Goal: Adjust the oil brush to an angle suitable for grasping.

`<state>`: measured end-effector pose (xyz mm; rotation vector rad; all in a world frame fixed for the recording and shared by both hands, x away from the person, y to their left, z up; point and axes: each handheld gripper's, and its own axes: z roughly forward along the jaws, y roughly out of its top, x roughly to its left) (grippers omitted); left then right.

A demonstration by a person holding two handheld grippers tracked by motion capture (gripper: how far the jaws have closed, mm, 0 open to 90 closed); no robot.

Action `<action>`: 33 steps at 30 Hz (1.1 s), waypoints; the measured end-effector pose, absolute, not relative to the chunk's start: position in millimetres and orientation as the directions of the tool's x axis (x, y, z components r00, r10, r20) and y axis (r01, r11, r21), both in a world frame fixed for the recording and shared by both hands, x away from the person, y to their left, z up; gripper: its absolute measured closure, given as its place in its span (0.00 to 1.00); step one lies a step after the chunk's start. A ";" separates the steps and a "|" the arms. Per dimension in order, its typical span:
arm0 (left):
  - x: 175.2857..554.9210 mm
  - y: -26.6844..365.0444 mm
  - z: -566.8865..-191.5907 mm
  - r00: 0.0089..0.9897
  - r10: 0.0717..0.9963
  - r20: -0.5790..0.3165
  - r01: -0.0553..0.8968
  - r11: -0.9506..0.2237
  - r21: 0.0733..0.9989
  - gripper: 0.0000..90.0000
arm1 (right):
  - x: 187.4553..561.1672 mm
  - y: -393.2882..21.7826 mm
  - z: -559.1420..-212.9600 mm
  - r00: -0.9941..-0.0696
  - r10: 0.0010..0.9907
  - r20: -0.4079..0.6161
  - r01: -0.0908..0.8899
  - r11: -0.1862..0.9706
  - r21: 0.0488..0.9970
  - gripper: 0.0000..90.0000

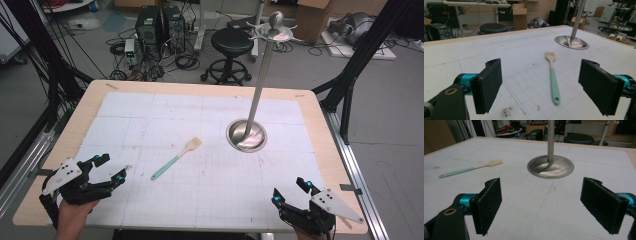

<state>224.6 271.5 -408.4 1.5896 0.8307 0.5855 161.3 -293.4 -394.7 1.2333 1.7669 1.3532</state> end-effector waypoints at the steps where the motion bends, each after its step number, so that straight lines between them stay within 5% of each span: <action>1: 225.1 269.6 -408.7 0.626 0.777 -0.072 0.195 -0.066 0.979 0.23 | 161.5 -293.8 -395.1 -0.398 0.914 0.081 0.318 0.055 0.947 0.18; 7: 228.2 250.7 -411.3 0.682 0.728 -0.076 0.215 -0.101 0.971 0.32 | 162.2 -294.9 -397.1 -0.400 0.912 0.089 0.327 0.051 0.944 0.18; 10: 229.8 235.7 -414.6 0.717 0.692 -0.088 0.241 -0.127 0.962 0.49 | 160.5 -295.0 -397.7 -0.397 0.913 0.096 0.333 0.046 0.942 0.18; 12: 231.0 222.2 -418.9 0.730 0.679 -0.073 0.269 -0.186 0.945 0.72 | 159.7 -294.5 -397.2 -0.397 0.913 0.096 0.331 0.045 0.943 0.18; 15: 233.4 202.2 -425.9 0.764 0.645 -0.033 0.282 -0.287 0.915 0.85 | 159.5 -292.7 -396.5 -0.399 0.913 0.089 0.331 0.053 0.942 0.18; 25: 260.4 165.0 -448.9 0.721 0.689 -0.074 0.434 -0.365 0.824 0.99 | 159.5 -290.8 -397.7 -0.400 0.912 0.090 0.342 0.057 0.938 0.19; 33: 269.2 167.2 -448.4 0.666 0.742 -0.081 0.502 -0.365 0.784 0.99 | 159.7 -292.3 -397.7 -0.402 0.911 0.090 0.341 0.058 0.938 0.19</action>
